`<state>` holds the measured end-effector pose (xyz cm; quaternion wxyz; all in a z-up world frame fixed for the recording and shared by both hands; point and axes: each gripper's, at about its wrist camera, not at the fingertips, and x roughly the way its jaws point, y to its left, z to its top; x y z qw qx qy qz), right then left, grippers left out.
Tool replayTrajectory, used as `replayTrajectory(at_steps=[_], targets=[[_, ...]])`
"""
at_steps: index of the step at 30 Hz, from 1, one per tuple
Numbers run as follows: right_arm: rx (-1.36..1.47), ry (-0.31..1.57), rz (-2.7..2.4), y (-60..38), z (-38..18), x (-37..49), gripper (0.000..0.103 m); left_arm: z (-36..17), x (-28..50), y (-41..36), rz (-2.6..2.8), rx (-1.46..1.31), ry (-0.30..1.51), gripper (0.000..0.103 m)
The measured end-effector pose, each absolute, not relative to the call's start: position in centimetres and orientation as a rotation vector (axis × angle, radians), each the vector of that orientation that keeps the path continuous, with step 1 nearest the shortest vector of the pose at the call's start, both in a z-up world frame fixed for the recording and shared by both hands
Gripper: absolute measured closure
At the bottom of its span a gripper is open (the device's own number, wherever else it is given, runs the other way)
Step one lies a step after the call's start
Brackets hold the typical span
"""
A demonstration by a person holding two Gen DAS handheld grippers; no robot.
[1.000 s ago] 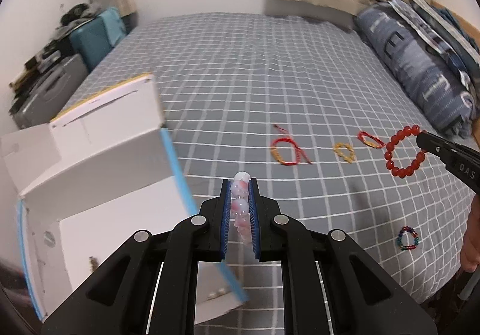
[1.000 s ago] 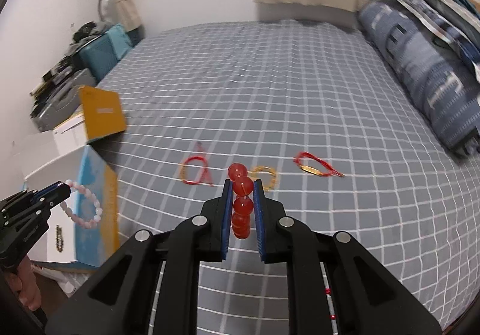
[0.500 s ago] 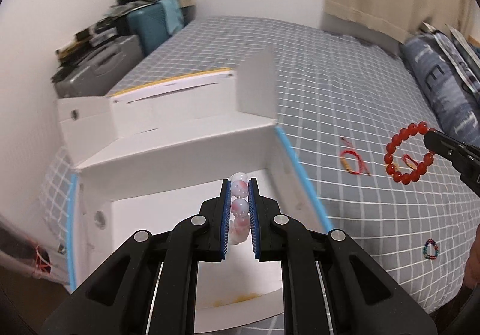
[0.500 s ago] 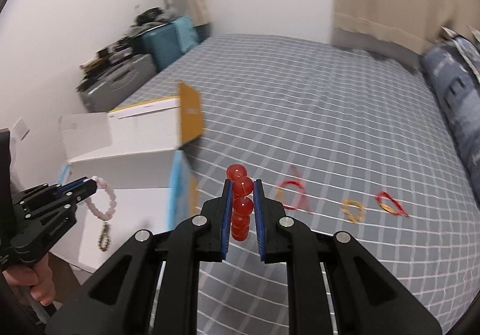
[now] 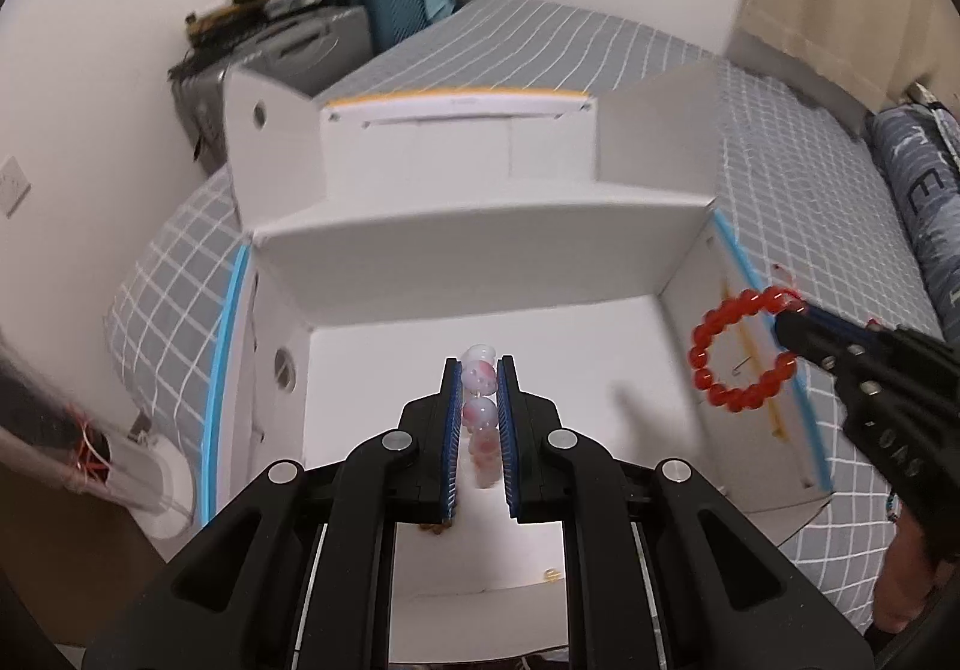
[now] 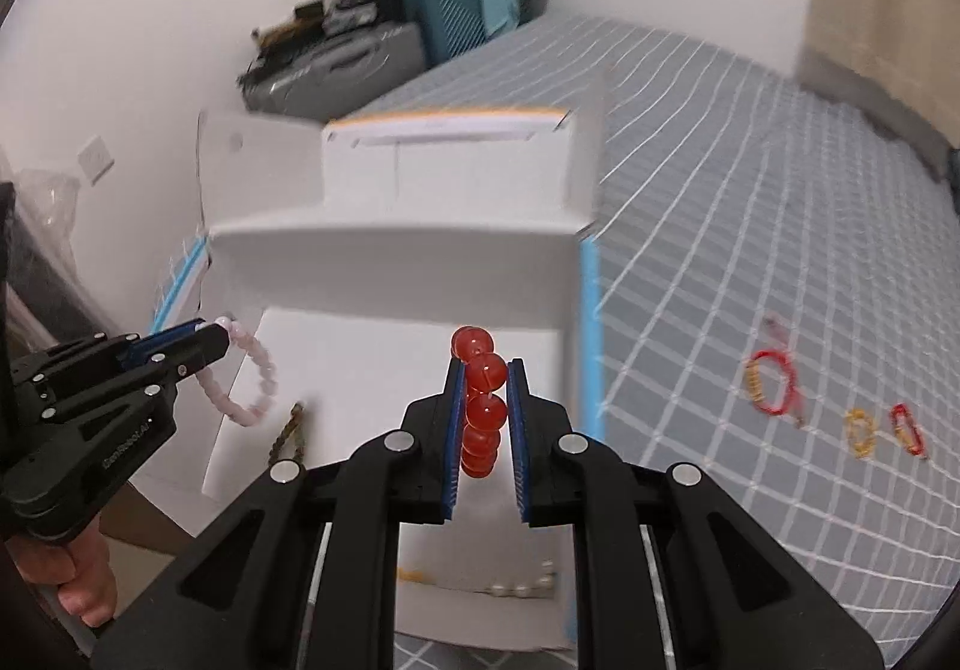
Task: Organize jewelry
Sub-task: 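Carry both bracelets into the white box and open both tools, then withdraw both tools from the box back over the bed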
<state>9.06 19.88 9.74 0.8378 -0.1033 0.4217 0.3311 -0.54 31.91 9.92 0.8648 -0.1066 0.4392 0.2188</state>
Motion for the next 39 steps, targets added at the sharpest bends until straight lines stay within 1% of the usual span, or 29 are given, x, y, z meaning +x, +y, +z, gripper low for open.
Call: replayTrajectory(at_steps=[6,11,20,25,29,31,32,33,34,35,36,37,38,39], targets=[[-0.258,0.970,0.709,22.5,6.2,8.7,0.090,6.7,-1.7,34.1,0.484,-0.271,0.969,0.092],[-0.283,1.040,0.701,23.4,4.2,9.1,0.090,5.3,-2.3,35.2,0.500,-0.286,0.994,0.092],[-0.309,1.078,0.689,24.1,3.1,9.4,0.090,4.3,-2.2,35.5,0.518,-0.285,1.025,0.092],[-0.311,1.077,0.689,24.2,2.9,9.1,0.090,4.4,-2.3,35.4,0.525,-0.282,1.033,0.090],[-0.302,1.065,0.699,24.4,3.2,9.0,0.088,4.5,-2.4,35.4,0.533,-0.283,1.031,0.089],[-0.301,1.047,0.699,24.3,3.6,8.8,0.088,4.5,-2.6,35.3,0.529,-0.289,1.029,0.083],[-0.299,1.043,0.705,24.2,3.8,8.6,0.085,4.6,-2.7,35.3,0.531,-0.290,1.025,0.077],[-0.298,1.039,0.713,24.2,4.1,8.5,0.079,4.8,-2.8,35.2,0.532,-0.291,1.020,0.072],[-0.292,1.024,0.721,24.0,4.5,8.2,0.063,4.9,-3.0,35.2,0.532,-0.294,1.013,0.069],[-0.287,1.010,0.722,23.9,4.8,8.1,0.054,5.1,-3.1,35.2,0.534,-0.295,1.008,0.063],[-0.281,0.992,0.722,23.7,5.2,7.9,0.051,5.3,-3.2,35.2,0.537,-0.294,1.001,0.058],[-0.274,0.974,0.718,23.5,5.7,7.8,0.047,5.5,-3.3,35.1,0.541,-0.293,0.993,0.055],[-0.267,0.965,0.719,23.3,6.1,7.7,0.040,5.7,-3.5,35.1,0.546,-0.291,0.984,0.050],[-0.262,0.956,0.720,23.1,6.5,7.7,0.036,6.0,-3.6,35.0,0.548,-0.287,0.977,0.046]])
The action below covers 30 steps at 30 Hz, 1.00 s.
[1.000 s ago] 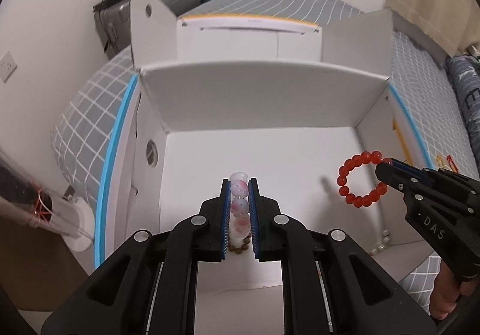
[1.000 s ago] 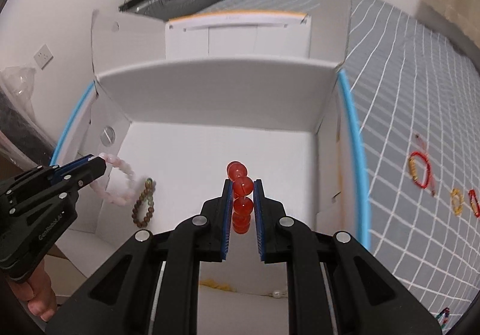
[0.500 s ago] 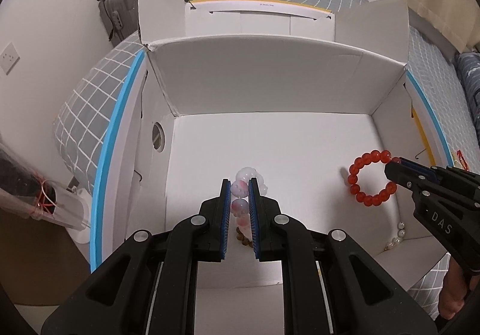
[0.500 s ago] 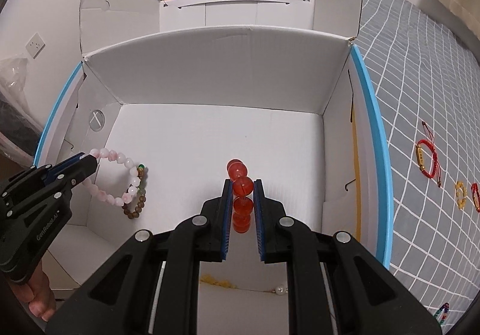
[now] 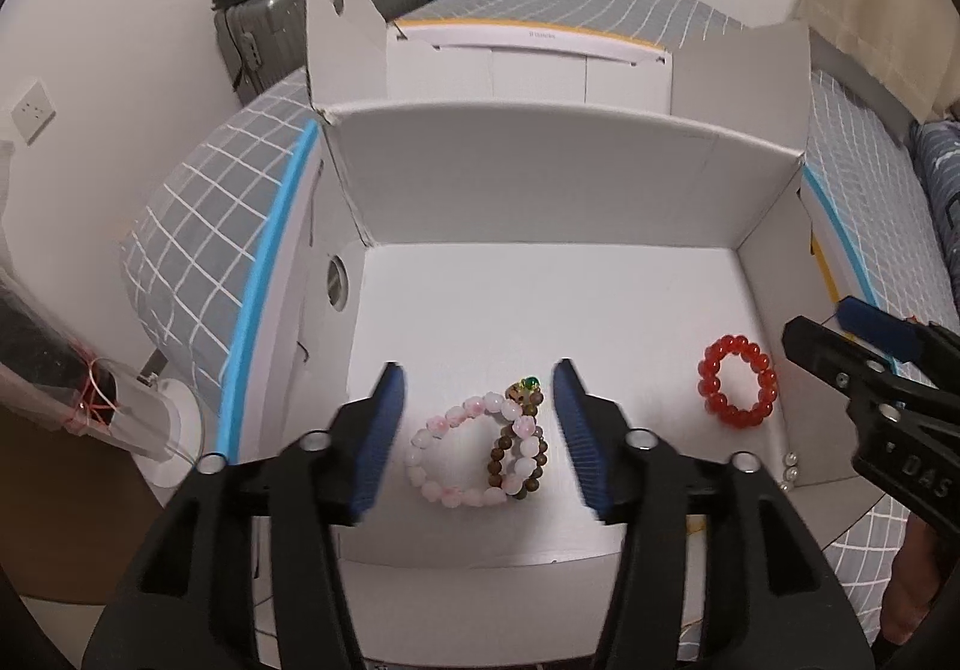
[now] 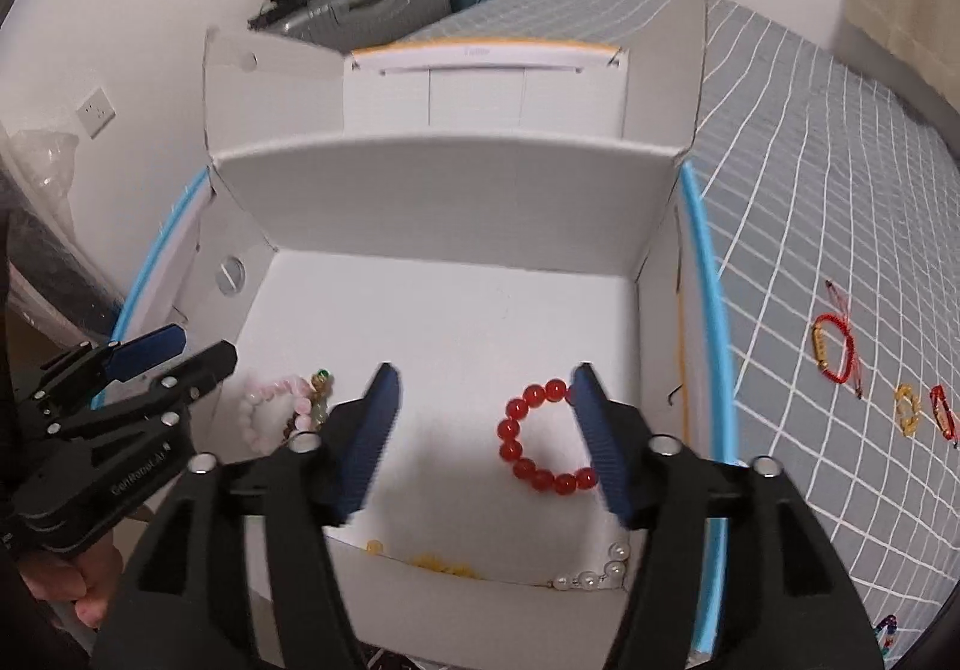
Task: Organize jewelry
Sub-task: 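Withdraw both tools from the box back over the bed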
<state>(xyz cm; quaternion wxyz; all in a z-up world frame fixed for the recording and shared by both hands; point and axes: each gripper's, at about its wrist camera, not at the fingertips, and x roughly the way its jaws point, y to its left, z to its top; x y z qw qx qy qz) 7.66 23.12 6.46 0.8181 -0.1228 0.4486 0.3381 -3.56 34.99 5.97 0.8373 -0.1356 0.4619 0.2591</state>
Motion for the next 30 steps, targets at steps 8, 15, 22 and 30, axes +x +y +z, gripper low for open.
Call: replayTrajectory(at_steps=[8,15,22,30], targets=[[-0.213,0.852,0.687,20.3,9.4,7.6,0.012,8.0,-4.0,33.8,0.531,-0.269,0.907,0.017],[-0.180,0.805,0.648,17.1,10.9,8.0,0.008,9.2,-3.1,31.8,0.486,-0.246,0.869,0.006],[-0.174,0.763,0.583,13.2,11.9,8.3,0.008,10.0,-1.0,29.1,0.429,-0.223,0.855,0.006],[-0.123,0.757,0.473,6.1,12.4,9.7,0.008,10.9,2.7,24.1,0.331,-0.182,0.845,0.006]])
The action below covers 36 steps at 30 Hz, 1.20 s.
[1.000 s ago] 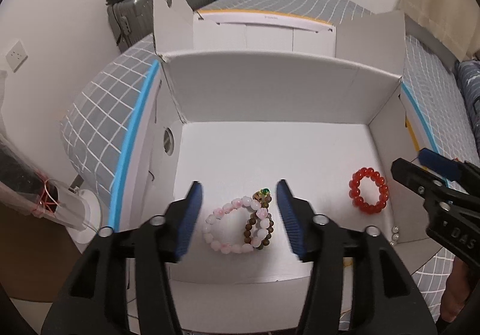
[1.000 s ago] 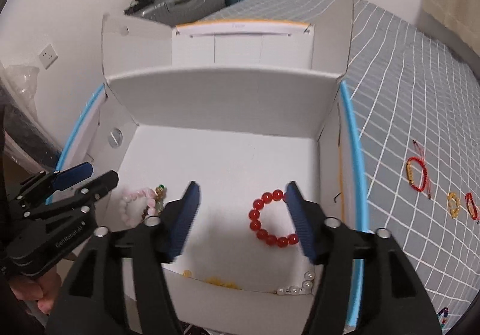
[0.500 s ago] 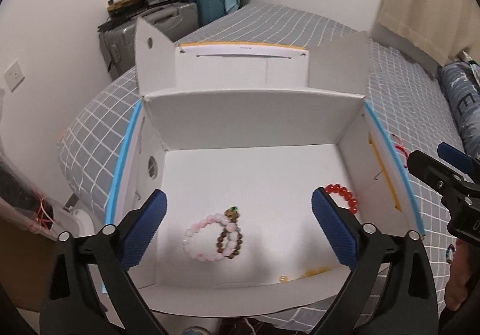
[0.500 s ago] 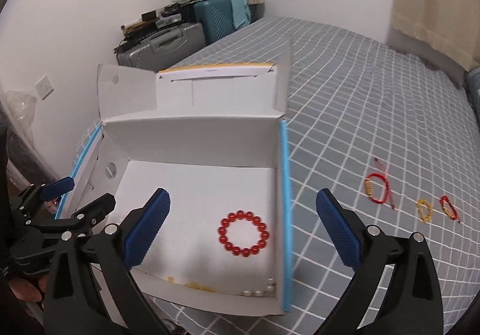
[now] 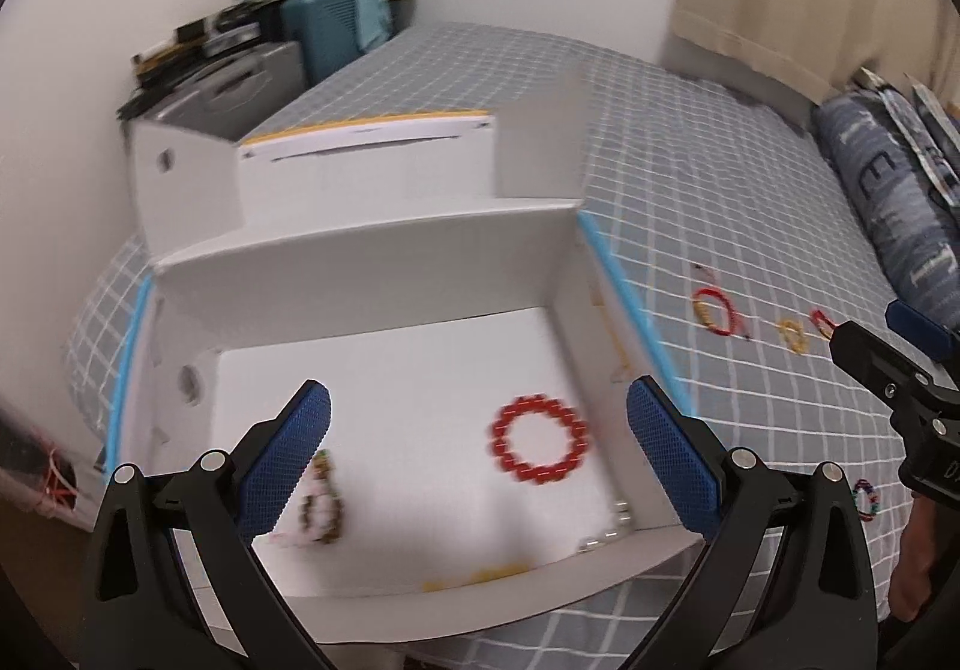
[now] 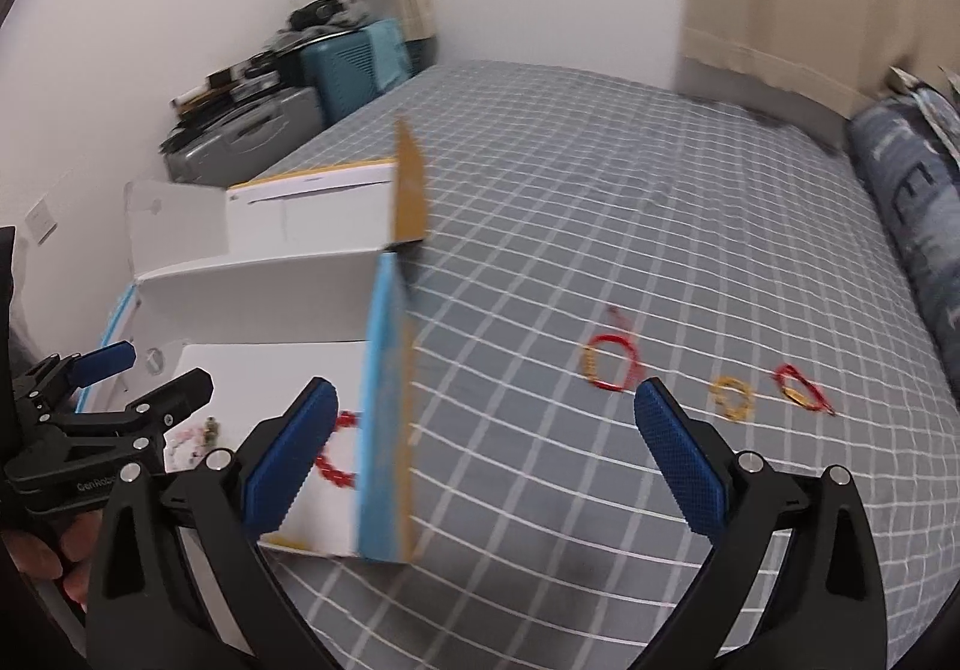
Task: Organize jewelry
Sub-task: 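Withdraw both tools from the box back over the bed, then grasp the yellow beaded bracelet with left tool while right tool grasps multicolour bracelet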
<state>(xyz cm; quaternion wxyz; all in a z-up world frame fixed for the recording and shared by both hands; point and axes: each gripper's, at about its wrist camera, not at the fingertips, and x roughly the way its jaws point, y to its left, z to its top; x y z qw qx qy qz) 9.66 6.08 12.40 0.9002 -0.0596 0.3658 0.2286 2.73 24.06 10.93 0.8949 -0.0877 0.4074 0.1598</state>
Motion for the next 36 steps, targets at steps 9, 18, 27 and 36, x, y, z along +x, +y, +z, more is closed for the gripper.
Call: replayTrajectory(at_steps=[9,18,27,36], targets=[[-0.071,0.763,0.345,-2.0,11.8,10.7,0.008,10.7,8.0,16.9,0.216,-0.169,0.863,0.006],[-0.033,0.792,0.193,-11.8,9.6,11.1,0.008,9.9,13.7,6.9,0.081,-0.101,0.875,0.006],[0.000,0.840,0.100,-18.5,6.5,10.3,0.008,6.5,19.3,-0.2,-0.009,-0.070,0.930,0.006],[0.027,0.905,0.051,-21.6,1.9,9.7,0.008,2.8,23.3,-3.5,-0.027,-0.047,0.973,0.006]])
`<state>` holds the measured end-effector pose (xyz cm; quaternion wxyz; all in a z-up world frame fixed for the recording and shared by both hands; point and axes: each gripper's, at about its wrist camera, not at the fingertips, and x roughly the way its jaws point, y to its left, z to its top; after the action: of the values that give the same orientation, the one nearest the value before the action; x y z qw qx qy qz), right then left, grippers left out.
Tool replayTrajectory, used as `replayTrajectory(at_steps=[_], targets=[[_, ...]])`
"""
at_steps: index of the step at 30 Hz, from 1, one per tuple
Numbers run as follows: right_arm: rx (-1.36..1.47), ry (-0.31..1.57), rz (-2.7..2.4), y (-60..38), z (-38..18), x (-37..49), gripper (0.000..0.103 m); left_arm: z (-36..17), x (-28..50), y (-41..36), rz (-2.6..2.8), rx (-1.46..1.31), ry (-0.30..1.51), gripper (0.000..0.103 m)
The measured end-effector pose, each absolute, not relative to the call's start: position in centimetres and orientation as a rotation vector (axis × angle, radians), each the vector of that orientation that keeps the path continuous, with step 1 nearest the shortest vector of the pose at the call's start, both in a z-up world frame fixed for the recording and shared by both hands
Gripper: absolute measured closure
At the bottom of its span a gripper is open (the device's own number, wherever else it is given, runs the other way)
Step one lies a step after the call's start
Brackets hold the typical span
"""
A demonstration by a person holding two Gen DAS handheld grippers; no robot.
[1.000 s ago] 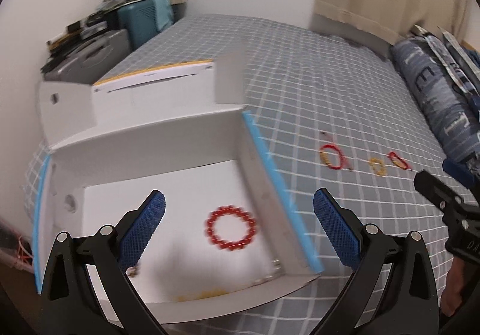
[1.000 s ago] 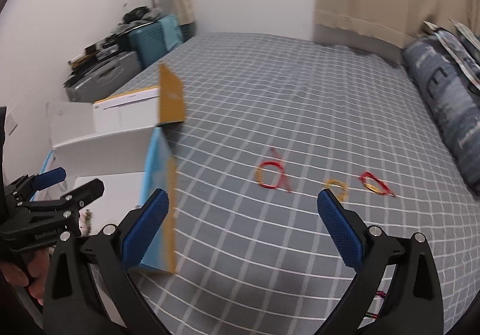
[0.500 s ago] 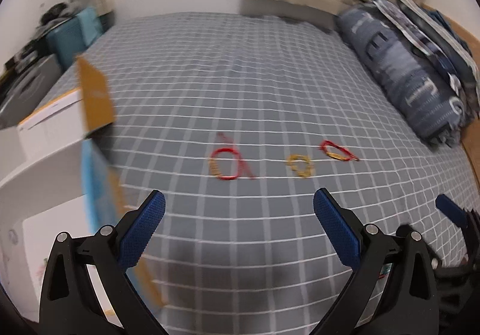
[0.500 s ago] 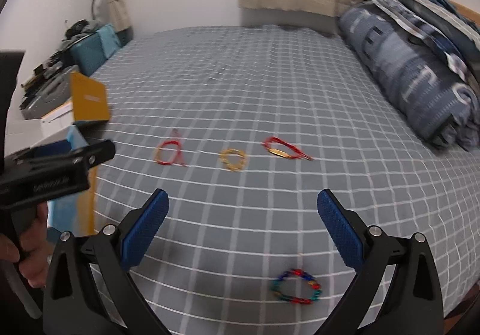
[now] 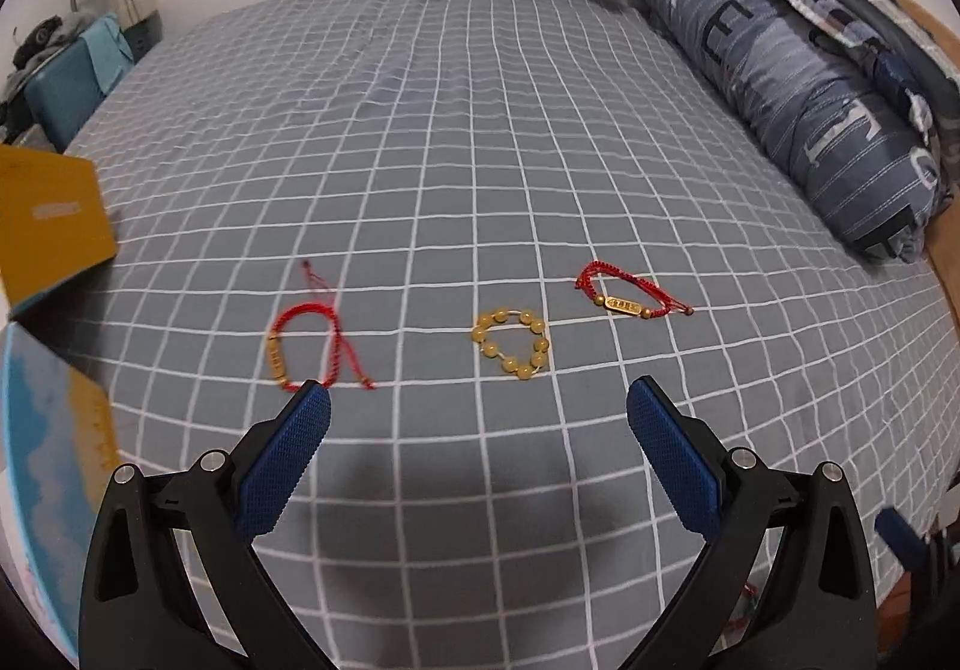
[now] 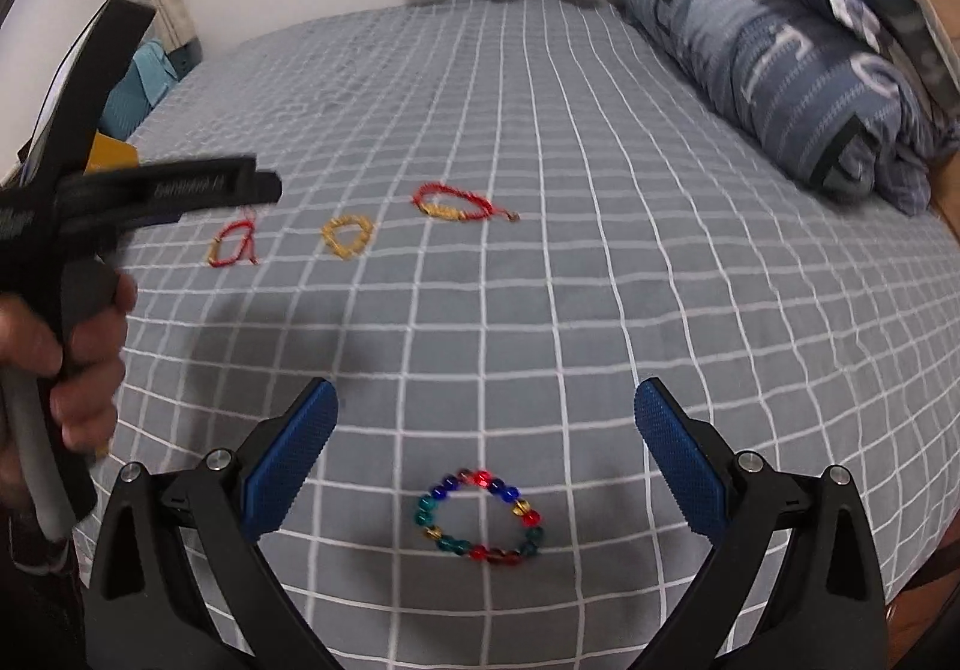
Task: Organize jewelry
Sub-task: 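Grasp the yellow beaded bracelet with left tool while right tool grasps multicolour bracelet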
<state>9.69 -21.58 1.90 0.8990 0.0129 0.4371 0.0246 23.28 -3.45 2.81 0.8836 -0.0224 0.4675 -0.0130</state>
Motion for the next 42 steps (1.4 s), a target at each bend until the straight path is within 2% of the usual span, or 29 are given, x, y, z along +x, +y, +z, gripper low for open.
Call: replayTrajectory(at_steps=[16,18,22,25,30,37,40,42], targets=[[0.050,1.020,0.005,-24.6,-5.5,9.3,0.008,-5.7,30.1,-5.9,0.009,-0.030,1.076,0.006],[0.058,1.032,0.003,-25.0,-6.3,9.2,0.010,-6.4,30.5,-6.1,0.012,-0.024,1.082,0.006],[0.061,1.058,0.013,-25.2,-7.2,9.0,0.022,-7.3,31.1,-6.1,0.017,-0.028,1.096,0.008],[0.054,1.058,0.020,-25.1,-7.3,8.9,0.030,-7.5,31.3,-6.0,0.020,-0.037,1.107,0.016],[0.042,1.055,0.031,-24.9,-7.2,8.8,0.047,-7.2,31.0,-6.4,0.003,-0.026,1.109,0.043],[0.039,1.059,0.037,-24.7,-7.1,8.8,0.076,-6.9,30.7,-6.4,-0.005,-0.029,1.114,0.067],[0.038,1.062,0.040,-24.7,-7.0,8.7,0.089,-6.8,30.7,-6.1,-0.004,-0.031,1.124,0.081],[0.038,1.061,0.033,-24.7,-6.9,8.7,0.091,-6.9,30.8,-6.2,-0.009,-0.029,1.129,0.085]])
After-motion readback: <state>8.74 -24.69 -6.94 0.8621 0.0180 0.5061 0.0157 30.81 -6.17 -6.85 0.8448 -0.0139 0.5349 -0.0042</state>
